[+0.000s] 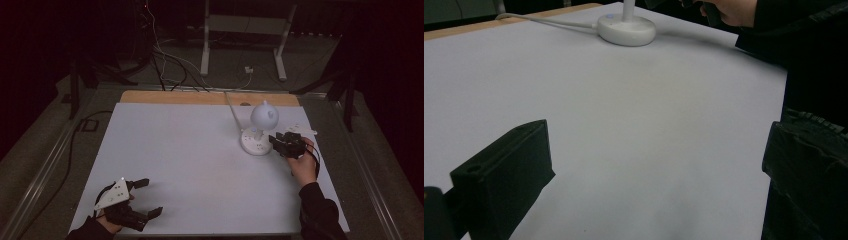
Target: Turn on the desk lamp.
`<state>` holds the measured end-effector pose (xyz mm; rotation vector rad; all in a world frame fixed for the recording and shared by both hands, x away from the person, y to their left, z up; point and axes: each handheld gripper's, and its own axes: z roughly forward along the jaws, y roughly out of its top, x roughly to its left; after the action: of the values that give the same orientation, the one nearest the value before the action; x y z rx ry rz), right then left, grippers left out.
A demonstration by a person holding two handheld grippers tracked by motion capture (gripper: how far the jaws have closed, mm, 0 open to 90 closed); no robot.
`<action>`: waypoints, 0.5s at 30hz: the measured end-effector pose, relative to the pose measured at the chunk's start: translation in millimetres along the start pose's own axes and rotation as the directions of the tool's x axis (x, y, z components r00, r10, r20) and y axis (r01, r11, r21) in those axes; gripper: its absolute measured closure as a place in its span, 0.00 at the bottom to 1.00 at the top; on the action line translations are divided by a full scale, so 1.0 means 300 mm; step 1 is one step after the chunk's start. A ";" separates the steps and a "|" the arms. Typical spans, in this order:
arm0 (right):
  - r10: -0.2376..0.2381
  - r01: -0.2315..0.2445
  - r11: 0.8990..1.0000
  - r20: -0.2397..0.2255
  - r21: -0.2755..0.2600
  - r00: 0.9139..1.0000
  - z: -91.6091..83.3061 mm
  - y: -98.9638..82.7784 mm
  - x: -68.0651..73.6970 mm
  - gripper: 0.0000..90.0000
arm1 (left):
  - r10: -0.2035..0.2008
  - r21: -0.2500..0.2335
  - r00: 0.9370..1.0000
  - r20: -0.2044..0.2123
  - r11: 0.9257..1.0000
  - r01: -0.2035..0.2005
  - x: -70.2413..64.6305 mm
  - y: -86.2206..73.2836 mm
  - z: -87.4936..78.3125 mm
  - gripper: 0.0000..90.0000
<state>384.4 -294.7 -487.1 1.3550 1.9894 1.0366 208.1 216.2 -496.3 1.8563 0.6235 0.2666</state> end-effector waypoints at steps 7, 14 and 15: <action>0.000 -0.001 1.000 0.025 0.024 1.000 0.020 0.001 0.003 0.93 | 0.000 0.000 1.000 -0.002 1.000 0.000 0.000 -0.001 -0.001 0.00; 0.011 -0.012 0.999 0.025 0.038 1.000 0.040 0.003 0.015 1.00 | 0.000 0.001 1.000 -0.002 1.000 0.000 0.000 0.000 0.000 0.00; 0.011 -0.012 0.999 0.025 0.038 1.000 0.040 0.003 0.015 1.00 | -0.001 -0.002 1.000 -0.002 1.000 0.001 0.001 0.000 0.000 0.00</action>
<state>392.4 -286.8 -493.3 1.3935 1.9954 0.9873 208.3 216.4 -496.3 1.8545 0.6248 0.2682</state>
